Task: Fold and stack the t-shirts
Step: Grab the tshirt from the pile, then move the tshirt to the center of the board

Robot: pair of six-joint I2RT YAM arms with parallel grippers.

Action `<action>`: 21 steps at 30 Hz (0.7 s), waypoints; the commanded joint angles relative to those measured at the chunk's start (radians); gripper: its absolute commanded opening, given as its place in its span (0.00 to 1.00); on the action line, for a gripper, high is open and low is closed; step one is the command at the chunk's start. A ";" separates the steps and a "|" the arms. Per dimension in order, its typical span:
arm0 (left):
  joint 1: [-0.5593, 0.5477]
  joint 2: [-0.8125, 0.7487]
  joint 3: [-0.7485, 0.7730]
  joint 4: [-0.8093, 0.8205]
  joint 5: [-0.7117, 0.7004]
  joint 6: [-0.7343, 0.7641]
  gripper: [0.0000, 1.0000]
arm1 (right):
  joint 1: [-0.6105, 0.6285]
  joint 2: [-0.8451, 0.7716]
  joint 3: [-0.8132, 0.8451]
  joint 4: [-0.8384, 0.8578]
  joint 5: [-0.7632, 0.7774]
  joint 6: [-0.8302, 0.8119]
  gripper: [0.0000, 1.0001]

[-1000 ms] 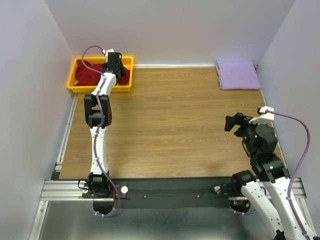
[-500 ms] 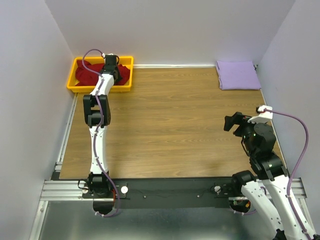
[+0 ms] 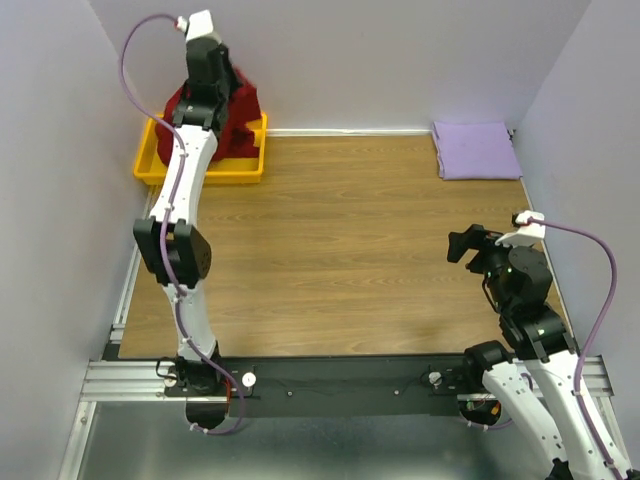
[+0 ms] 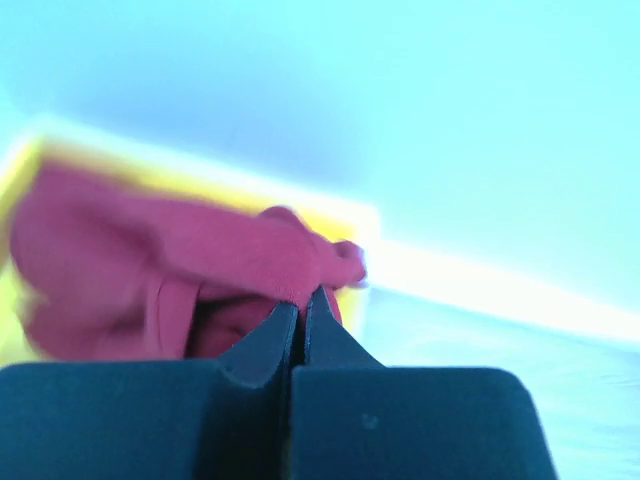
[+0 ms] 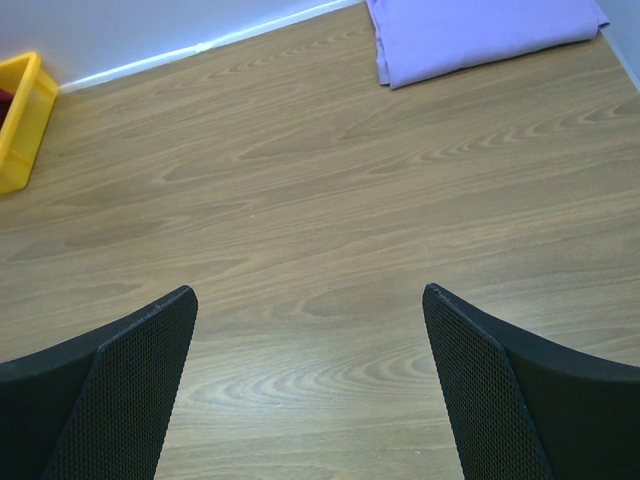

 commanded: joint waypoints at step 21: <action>-0.547 -0.714 -0.657 0.090 0.115 0.250 0.17 | 0.006 -0.161 0.116 -0.004 -0.014 -0.080 1.00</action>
